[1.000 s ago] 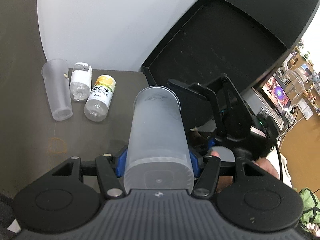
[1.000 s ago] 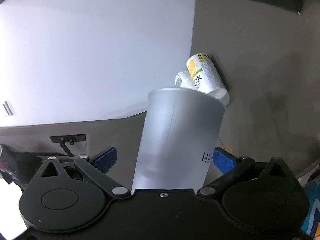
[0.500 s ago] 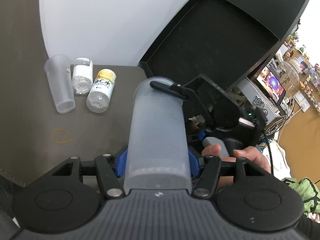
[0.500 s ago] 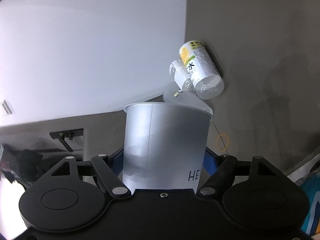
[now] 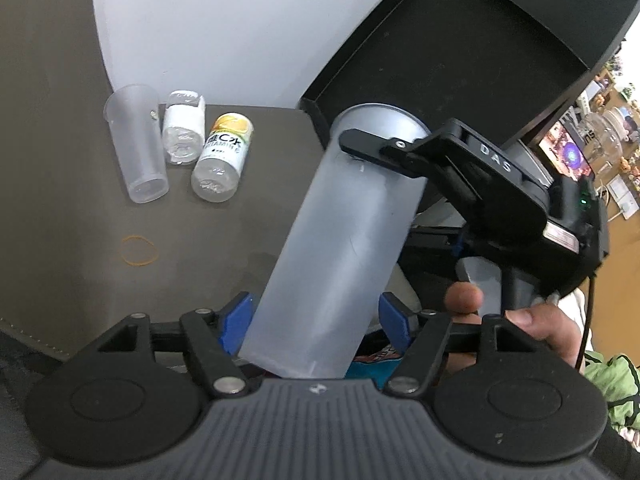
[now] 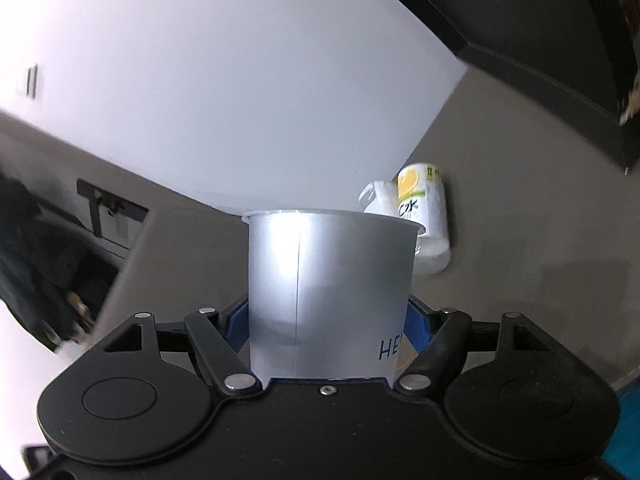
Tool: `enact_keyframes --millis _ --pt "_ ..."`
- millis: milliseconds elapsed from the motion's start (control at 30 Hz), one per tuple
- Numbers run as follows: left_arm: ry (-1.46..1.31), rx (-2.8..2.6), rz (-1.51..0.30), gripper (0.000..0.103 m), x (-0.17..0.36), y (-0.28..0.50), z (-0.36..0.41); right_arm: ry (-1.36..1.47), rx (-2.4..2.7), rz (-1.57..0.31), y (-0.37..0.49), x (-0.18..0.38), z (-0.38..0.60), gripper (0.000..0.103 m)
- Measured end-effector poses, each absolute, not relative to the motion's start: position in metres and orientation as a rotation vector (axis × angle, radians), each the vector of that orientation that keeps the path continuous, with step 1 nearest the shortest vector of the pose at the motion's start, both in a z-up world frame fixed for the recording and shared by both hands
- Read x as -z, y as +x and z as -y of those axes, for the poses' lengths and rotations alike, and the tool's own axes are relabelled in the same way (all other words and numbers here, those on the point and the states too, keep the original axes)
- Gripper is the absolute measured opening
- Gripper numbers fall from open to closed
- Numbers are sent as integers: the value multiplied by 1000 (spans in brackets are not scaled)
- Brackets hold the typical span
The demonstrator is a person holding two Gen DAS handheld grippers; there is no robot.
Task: Flip cup upright
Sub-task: 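Grasp the cup with the right gripper while the left gripper opens and releases it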
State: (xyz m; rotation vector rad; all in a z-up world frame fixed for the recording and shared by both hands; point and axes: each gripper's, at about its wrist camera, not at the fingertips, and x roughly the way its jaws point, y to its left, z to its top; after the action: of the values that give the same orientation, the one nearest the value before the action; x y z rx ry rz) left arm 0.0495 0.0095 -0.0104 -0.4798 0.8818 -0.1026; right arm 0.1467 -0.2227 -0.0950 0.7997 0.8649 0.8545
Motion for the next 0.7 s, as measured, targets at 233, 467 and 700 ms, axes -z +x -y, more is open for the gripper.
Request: enact_keyframes --millis 233,467,700 --pt "-462 66 -906 68 12 50 -16 636 -788 -779 137 84 220 72" --pt "-448 14 -926 68 12 53 -26 444 -717 -668 126 72 210 72" --pt "-464 -50 -894 68 3 58 -42 189 -630 -544 111 63 197 72"
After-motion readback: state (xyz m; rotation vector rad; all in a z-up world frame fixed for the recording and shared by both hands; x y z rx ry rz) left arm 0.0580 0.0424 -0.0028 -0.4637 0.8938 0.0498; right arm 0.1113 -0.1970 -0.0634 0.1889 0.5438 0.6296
